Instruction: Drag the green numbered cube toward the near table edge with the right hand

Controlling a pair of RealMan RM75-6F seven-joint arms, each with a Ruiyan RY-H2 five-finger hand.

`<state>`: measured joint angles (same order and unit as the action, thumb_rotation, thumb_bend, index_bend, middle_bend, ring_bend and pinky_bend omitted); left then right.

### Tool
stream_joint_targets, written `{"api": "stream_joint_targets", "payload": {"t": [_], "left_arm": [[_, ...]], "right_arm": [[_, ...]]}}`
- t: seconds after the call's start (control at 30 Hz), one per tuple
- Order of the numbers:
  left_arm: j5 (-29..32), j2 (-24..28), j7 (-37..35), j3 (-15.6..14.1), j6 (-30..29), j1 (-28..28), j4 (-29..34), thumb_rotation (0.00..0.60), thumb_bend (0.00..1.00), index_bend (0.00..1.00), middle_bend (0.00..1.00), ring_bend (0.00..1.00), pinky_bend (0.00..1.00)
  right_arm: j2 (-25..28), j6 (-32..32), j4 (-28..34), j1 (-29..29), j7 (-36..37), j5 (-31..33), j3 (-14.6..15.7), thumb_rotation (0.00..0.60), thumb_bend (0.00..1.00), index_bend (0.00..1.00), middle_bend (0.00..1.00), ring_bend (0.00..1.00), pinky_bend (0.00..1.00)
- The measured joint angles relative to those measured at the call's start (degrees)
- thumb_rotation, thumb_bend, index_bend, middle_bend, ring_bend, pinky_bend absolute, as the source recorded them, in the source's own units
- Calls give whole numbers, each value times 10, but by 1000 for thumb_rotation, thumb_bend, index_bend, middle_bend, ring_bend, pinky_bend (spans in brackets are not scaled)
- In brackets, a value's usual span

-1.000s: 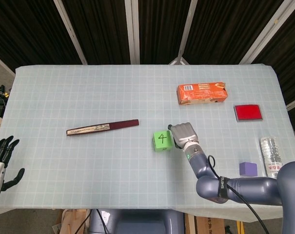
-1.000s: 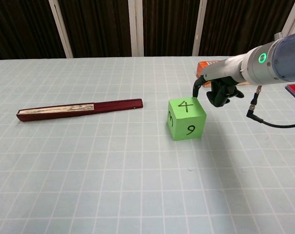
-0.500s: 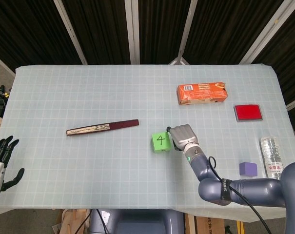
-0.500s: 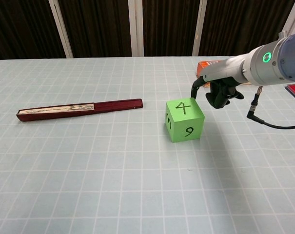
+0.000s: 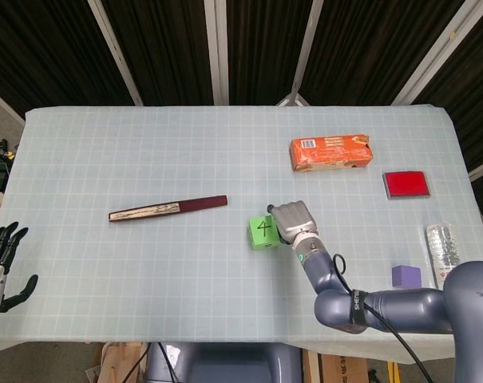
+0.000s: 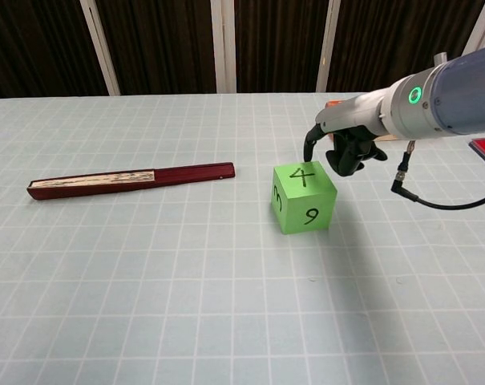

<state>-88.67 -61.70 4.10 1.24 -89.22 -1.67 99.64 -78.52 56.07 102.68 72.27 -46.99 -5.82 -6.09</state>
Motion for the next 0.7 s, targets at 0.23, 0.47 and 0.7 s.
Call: {"api": "stream_joint_targets", "payload": {"t": [0.23,0.47,0.7], "left_arm": [[-2,1,-4,-1,-1,0,0,600,438,86,0,0,41],[6,3,-7,1,7,-2,0,600,438,86,0,0,41],[5,3,-8,2,5,-2,-1,600,438,86,0,0,41]], "right_arm": [[-4,7,8,10,-10,11,-1,600,829,287,847,863,740],[-5,12,14,15,-15,24,0,600,829,286,847,863,740],[6,11,14,18,-23,40,4,600,830,287,847,863,741]]}}
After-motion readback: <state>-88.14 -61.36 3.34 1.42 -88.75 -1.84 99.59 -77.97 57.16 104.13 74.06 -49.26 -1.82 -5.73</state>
